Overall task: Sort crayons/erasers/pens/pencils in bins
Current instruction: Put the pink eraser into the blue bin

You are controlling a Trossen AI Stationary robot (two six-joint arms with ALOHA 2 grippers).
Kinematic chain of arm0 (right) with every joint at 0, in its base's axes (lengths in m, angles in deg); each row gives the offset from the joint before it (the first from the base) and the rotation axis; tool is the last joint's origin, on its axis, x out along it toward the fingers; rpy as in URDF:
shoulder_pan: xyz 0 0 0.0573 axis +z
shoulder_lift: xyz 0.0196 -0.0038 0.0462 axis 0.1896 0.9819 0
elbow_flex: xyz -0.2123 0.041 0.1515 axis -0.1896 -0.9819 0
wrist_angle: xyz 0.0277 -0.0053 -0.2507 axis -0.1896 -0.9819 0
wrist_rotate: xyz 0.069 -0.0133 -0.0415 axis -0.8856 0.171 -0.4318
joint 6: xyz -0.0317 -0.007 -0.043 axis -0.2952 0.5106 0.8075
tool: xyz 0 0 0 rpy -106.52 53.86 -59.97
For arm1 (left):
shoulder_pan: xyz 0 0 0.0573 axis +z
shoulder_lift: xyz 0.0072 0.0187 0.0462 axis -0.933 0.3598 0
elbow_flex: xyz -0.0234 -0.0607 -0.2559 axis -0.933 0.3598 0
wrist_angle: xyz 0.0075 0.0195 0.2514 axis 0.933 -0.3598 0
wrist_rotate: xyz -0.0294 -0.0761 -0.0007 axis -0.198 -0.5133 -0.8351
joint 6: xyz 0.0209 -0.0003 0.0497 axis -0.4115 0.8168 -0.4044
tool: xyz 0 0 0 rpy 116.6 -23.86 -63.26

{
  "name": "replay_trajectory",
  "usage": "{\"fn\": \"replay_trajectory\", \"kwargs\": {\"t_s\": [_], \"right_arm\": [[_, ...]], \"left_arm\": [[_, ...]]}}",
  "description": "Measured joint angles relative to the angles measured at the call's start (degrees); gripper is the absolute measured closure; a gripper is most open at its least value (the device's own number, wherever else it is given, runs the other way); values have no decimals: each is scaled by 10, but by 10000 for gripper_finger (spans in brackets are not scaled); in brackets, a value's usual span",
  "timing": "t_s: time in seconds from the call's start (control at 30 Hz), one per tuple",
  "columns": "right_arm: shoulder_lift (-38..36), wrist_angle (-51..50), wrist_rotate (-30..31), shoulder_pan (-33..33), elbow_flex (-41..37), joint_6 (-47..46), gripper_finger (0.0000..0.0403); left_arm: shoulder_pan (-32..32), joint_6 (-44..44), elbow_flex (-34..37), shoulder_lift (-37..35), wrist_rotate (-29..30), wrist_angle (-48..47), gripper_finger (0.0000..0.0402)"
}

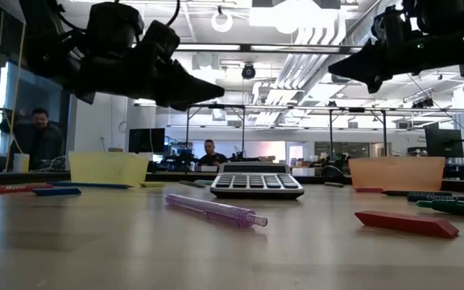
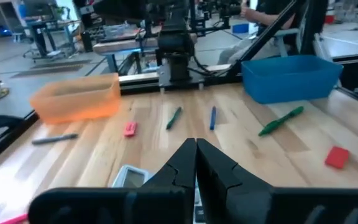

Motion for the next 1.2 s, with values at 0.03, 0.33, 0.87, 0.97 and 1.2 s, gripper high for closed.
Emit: {"fn": "replay_trajectory", "kwargs": {"t_s": [0.03, 0.33, 0.87, 0.97, 1.2], "right_arm": [[7, -5, -1, 3, 5, 0, 403], [116, -99, 13, 36, 97, 14, 403], [243, -529, 81, 136, 286, 15, 402], [252, -595, 80, 133, 291, 15, 402], [292, -656, 49, 118, 289, 15, 393]], "left_arm": [[4, -2, 0, -1, -1, -1, 401], [27, -8, 0, -1, -5, -29, 402], [-82, -37, 0, -30, 41, -136, 401], [-113, -37, 0, -30, 64, -140, 402], [-156, -31, 0, -30, 102, -140, 401]]}}
